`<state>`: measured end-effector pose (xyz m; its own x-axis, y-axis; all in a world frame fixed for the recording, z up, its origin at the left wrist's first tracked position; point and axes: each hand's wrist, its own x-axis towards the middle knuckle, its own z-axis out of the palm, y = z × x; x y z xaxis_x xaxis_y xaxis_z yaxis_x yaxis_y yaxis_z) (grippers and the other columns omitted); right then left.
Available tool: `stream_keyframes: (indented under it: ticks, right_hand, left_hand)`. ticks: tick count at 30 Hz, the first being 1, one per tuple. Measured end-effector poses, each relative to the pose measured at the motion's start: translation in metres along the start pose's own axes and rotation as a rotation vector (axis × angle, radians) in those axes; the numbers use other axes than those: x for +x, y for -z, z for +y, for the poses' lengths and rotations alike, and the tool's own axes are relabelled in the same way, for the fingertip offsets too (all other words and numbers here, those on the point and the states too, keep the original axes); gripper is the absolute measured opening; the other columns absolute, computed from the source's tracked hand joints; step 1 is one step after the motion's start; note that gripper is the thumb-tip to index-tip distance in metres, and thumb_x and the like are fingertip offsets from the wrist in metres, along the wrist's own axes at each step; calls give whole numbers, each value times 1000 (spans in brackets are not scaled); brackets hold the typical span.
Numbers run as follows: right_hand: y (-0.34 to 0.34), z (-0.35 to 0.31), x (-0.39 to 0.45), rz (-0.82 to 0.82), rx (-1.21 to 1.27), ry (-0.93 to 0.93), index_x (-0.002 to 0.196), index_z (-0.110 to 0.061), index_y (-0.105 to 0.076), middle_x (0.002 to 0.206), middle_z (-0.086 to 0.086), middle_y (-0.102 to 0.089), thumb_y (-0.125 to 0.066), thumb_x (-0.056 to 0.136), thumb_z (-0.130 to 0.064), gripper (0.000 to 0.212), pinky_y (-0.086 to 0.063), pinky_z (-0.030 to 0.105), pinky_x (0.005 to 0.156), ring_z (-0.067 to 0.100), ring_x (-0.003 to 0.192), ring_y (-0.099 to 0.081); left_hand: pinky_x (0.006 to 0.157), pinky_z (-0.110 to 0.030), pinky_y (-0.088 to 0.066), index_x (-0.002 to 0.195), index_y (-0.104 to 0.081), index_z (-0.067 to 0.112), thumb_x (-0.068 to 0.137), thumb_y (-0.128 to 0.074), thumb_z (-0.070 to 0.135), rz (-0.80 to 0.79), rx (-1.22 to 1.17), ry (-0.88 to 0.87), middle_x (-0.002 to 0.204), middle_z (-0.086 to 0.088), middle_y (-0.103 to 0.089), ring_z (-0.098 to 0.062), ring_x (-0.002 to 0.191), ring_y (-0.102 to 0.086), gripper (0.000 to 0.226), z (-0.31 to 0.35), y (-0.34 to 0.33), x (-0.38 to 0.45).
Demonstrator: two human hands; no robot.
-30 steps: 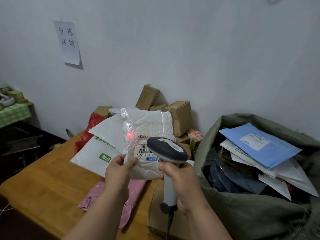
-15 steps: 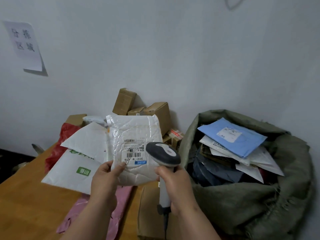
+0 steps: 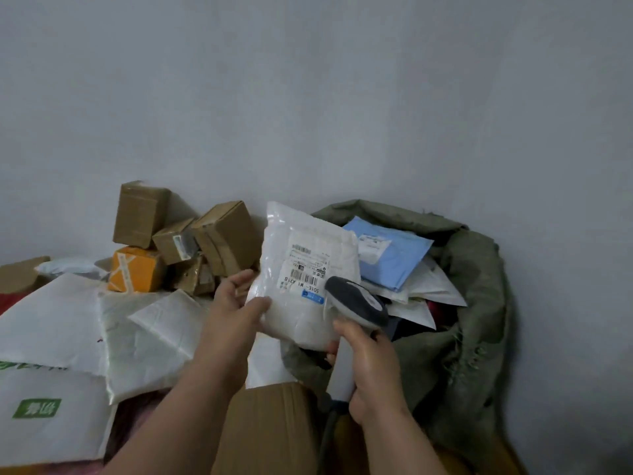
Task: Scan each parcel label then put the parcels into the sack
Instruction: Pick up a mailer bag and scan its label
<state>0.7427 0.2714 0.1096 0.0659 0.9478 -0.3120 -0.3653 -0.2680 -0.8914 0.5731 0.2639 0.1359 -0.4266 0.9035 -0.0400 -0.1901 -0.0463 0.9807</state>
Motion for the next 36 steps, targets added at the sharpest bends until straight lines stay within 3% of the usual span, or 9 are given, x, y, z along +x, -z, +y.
stream_keyframes:
  ticks: [4,9,13,17,19,24,30,33,36]
  right_hand:
    - [41,-30,42,97,97,0,105,-23,-69,100,9,-72,-78,83,-20,24,-53,33,63,27,90,-69]
    - [106,-76,97,176,190,-115,107,-10,-71,95,14,-70,-73,85,-22,25,-50,33,62,25,78,-66]
    - [152,-99,138,179,240,-226,99,-7,-76,86,13,-76,-71,87,-27,24,-55,35,72,27,83,-69]
    - [183,-107,176,184,215,-340,94,-7,-74,80,15,-77,-71,87,-33,27,-51,32,58,28,82,-69]
    - [192,-104,192,197,183,-356,99,-6,-70,99,17,-72,-72,87,-34,31,-49,36,64,31,93,-65]
    - [205,-101,218,311,105,-101,102,-14,-67,102,9,-71,-75,83,-29,25,-53,37,71,24,90,-67]
    - [228,-111,231,491,174,23,135,-19,-57,122,9,-66,-79,81,-26,58,-55,46,92,29,104,-66]
    - [245,-109,238,553,111,51,135,-15,-58,134,12,-58,-80,79,-24,61,-52,54,100,33,113,-61]
    - [255,-103,245,534,129,14,128,-13,-61,134,14,-55,-78,81,-20,50,-57,49,90,34,113,-61]
  left_hand:
    - [60,-24,-58,117,-53,43,92,-62,3,-186,95,-126,102,12,-67,-10,84,-72,48,15,-78,11]
    - [75,-29,-57,111,-61,53,95,-63,21,-350,433,-285,93,9,-69,-12,76,-65,36,14,-195,28]
    - [90,-14,-36,141,-51,38,89,-71,30,-502,744,-352,122,16,-54,-2,109,-52,56,4,-270,47]
    - [86,-5,-24,148,-43,26,87,-73,21,-517,956,-337,145,2,-36,-14,124,-47,69,-16,-311,71]
    - [85,-8,-24,149,-43,26,88,-71,22,-470,1042,-298,142,-1,-35,-16,122,-47,67,-29,-321,82]
    - [83,-18,-30,141,-51,22,93,-66,30,-401,1240,-273,135,-2,-40,-20,118,-51,52,-65,-337,102]
    - [96,-43,-25,119,-57,21,93,-53,51,-436,1763,-495,122,-1,-51,-26,118,-43,40,-101,-360,114]
    - [98,-45,-20,118,-57,20,93,-52,52,-479,1823,-476,125,-2,-51,-27,121,-39,41,-114,-365,116]
    - [96,-44,-19,118,-58,24,93,-50,55,-390,1772,-549,122,0,-49,-24,116,-41,41,-116,-362,116]
